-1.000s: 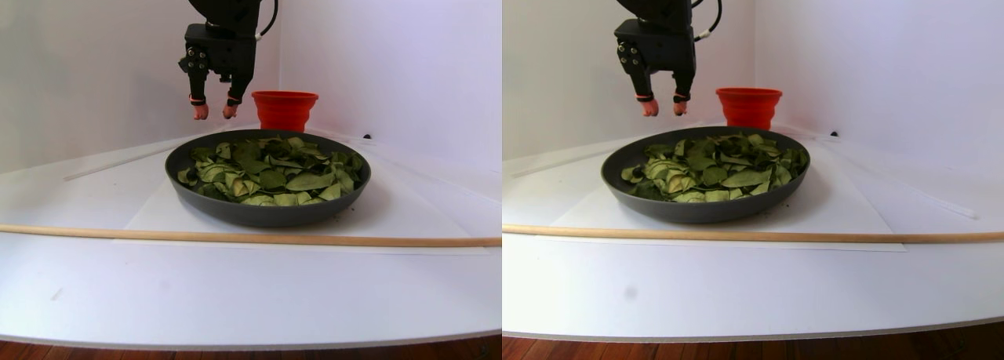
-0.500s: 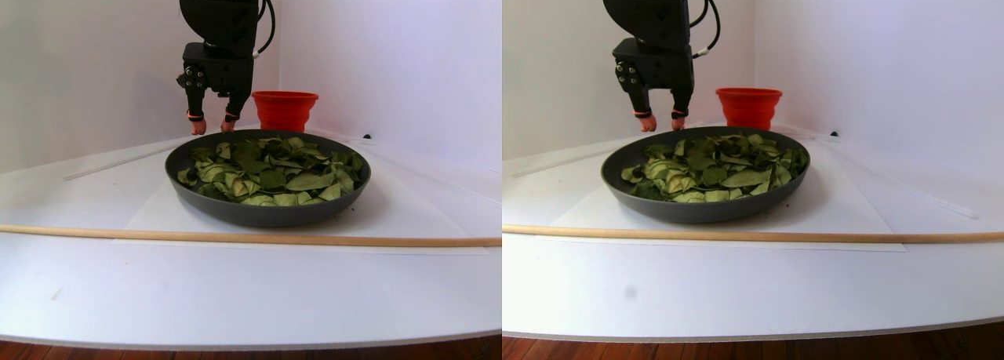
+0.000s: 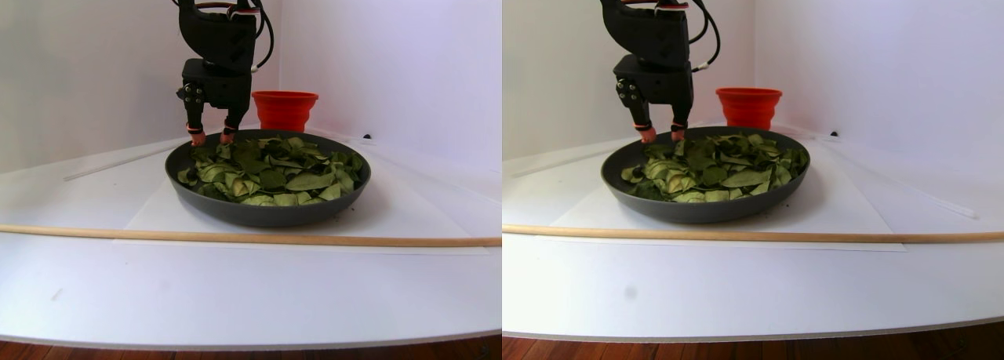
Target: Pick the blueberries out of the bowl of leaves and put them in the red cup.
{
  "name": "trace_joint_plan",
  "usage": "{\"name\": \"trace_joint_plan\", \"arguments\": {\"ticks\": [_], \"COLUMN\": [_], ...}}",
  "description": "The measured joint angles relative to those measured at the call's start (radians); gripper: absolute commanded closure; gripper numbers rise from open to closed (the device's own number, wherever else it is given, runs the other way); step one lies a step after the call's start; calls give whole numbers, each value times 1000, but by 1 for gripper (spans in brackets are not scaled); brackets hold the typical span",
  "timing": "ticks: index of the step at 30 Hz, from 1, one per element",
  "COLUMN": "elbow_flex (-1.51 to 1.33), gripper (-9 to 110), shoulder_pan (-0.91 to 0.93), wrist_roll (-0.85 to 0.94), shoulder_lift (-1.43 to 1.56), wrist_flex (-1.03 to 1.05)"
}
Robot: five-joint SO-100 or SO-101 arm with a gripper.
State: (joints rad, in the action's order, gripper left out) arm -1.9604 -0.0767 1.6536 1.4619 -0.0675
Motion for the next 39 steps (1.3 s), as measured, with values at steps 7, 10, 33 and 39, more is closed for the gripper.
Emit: {"name": "trace_joint_plan", "arguments": {"ticks": [7,10,33,39], "elbow_flex": [37,49,98,104], "gripper": [84,84,84,85], "shoulder_pan": [0,0,0,0], "wrist_roll": [-9,-23,-67,-67], "shoulder_lift": [-44,-57,-141,-163], "wrist_flex": [-15,-26,-84,-87]}}
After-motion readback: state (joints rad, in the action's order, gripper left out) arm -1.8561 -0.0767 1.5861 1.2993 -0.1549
